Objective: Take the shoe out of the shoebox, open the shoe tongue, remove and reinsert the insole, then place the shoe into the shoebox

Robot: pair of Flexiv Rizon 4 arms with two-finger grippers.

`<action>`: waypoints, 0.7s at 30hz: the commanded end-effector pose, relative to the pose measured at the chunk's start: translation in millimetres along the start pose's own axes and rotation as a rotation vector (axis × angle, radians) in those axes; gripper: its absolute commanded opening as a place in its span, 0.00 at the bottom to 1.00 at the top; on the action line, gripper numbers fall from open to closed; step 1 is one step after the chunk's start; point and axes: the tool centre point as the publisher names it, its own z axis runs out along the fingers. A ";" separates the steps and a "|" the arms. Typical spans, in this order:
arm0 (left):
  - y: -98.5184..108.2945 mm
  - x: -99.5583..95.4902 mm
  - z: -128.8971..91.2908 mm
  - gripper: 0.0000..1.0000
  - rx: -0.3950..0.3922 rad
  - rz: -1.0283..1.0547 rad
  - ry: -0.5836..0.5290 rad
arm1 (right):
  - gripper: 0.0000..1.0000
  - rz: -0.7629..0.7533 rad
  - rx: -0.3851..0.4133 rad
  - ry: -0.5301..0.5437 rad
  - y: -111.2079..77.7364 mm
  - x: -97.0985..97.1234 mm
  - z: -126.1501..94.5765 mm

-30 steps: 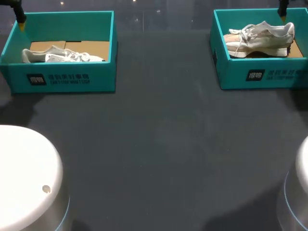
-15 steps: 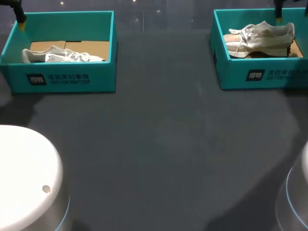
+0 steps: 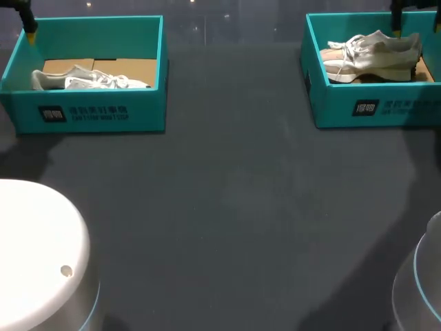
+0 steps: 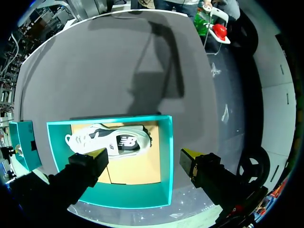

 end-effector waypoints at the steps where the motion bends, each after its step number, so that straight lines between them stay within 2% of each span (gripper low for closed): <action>1: -0.3 0.4 -0.3 1.00 -0.001 0.001 0.001 | 1.00 0.004 0.026 0.011 6.2 -3.8 13.4; 4: -0.3 0.4 -0.3 1.00 -0.001 0.001 0.001 | 0.95 0.008 0.032 0.013 3.3 -4.6 21.9; 12: -0.3 0.4 -0.3 1.00 -0.001 0.001 0.001 | 0.95 0.003 0.036 0.043 -4.9 -5.7 39.6; 17: -0.3 0.4 -0.3 1.00 -0.001 0.001 0.001 | 0.82 0.000 0.044 0.053 -6.4 -5.8 49.4; 21: -0.3 0.4 -0.3 1.00 -0.001 0.001 0.001 | 0.80 -0.003 0.055 0.065 -6.1 -4.7 58.2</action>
